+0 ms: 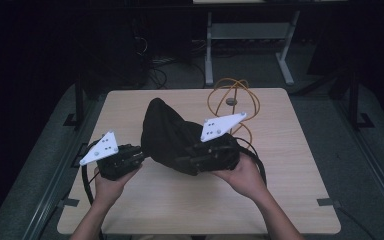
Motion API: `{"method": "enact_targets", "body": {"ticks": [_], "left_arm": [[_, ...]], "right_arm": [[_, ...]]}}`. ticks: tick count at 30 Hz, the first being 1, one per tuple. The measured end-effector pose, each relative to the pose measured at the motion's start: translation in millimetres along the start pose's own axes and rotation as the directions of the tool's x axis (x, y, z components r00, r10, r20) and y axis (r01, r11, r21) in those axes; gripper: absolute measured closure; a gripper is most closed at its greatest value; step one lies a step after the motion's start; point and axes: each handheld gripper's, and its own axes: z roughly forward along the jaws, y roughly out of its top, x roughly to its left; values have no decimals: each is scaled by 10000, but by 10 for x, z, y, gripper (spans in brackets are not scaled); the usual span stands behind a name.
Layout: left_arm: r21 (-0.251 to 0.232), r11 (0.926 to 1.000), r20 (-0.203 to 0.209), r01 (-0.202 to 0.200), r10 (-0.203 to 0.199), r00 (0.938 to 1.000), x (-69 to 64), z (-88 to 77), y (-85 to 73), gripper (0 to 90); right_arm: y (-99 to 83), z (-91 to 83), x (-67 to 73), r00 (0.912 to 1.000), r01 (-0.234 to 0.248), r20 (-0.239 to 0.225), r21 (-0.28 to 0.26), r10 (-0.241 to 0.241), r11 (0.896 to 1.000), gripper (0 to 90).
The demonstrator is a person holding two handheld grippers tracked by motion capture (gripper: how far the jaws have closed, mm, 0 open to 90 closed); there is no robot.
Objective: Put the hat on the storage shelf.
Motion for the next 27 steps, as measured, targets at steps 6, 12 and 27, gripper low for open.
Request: {"method": "enact_targets", "body": {"ticks": [6,12,27], "left_arm": [[79,9998,-67,-189,189,9998,-15,25,139,860],[385,9991,-77,-161,164,9998,32,60,234,860],[1297,9915,-183,-76,101,9998,291,14,445,861]], "right_arm": [[-86,-25,-55,9996,-290,-68,-251,289,9993,692],[-139,-71,-55,9987,-287,415,-426,305,9987,550],[-842,-412,-177,9786,-1252,1595,-390,1299,9914,319]]}}
